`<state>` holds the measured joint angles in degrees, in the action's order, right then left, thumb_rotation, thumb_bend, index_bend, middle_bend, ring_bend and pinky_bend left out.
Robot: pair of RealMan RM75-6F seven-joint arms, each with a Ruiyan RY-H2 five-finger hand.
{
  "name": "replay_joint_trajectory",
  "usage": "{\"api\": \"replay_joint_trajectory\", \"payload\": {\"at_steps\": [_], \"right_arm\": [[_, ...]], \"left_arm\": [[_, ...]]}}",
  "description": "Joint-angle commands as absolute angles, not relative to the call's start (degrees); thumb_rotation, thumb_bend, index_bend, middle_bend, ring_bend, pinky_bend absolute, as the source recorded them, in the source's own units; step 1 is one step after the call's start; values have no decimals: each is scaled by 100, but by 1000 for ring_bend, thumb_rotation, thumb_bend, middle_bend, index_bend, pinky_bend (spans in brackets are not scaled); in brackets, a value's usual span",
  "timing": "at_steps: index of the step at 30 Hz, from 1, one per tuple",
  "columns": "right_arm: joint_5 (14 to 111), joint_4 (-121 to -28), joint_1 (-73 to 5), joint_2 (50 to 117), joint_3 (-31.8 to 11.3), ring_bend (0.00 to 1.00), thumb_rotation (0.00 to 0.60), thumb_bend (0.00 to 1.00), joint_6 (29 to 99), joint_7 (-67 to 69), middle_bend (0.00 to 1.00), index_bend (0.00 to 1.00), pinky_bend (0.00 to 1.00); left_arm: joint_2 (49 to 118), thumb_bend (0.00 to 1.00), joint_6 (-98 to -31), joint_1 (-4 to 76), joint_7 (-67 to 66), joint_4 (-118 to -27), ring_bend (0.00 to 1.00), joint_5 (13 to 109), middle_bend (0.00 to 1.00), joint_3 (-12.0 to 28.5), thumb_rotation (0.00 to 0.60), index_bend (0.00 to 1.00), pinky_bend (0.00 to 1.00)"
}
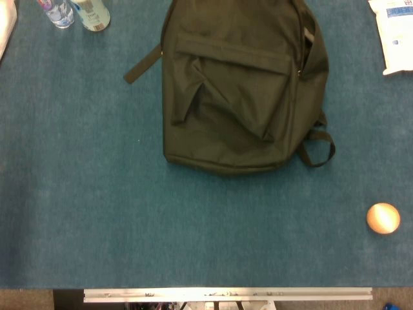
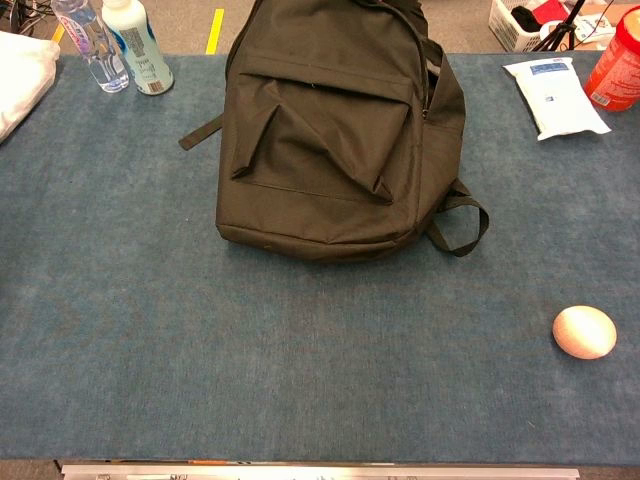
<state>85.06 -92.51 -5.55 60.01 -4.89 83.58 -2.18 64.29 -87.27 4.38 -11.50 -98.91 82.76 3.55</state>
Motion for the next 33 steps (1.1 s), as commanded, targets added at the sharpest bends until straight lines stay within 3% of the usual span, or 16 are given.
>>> {"api": "replay_joint_trajectory", "payload": {"at_steps": [1,6,12,14,19,22,24,27,33], "right_arm": [[8543,-9286,-587,5965,-506,390,600,204,8352,-214,455,343,347],[8586,-9361,-699,5894,-560,382,600,203,8267,-149,453,343,347],[8566,-9602,-1173,5701,-741,338,600,201,7690,-46,415,339,348],[8598,-9676,-1365,5659,-784,323,600,201,7457,-55,399,307,349],[8532,-9888,-2020,5611,-953,222,594,200,6621,-165,316,121,300],[8410,-9864,-2446,5728,-1041,128,542,196,6058,-201,256,43,215],[8266,-9851,-2704,5819,-1100,56,466,155,5690,-153,201,6,132],[8054,-9796,-3110,6021,-1211,27,375,73,5178,-4,170,0,83],[7701,-9522,-3813,6556,-1465,26,350,8,4520,317,161,0,76]], "left_arm": [[6431,423,-8725,435,-1161,-9899,230,8274,253,354,600,258,325],[6441,423,-8748,425,-1150,-9890,230,8315,253,346,600,258,325],[6437,422,-8729,450,-1072,-9897,230,8369,253,354,600,258,325],[6440,422,-8714,453,-1068,-9887,230,8372,253,347,600,258,325],[6476,423,-8716,459,-985,-9810,230,8415,254,343,600,260,325],[6502,423,-8780,447,-842,-9741,230,8494,257,344,600,265,325],[6500,422,-8819,430,-786,-9711,230,8524,258,342,600,266,325],[6486,422,-8873,389,-749,-9694,230,8515,259,341,600,266,325],[6456,423,-8901,322,-787,-9718,230,8422,259,336,600,267,325]]}}
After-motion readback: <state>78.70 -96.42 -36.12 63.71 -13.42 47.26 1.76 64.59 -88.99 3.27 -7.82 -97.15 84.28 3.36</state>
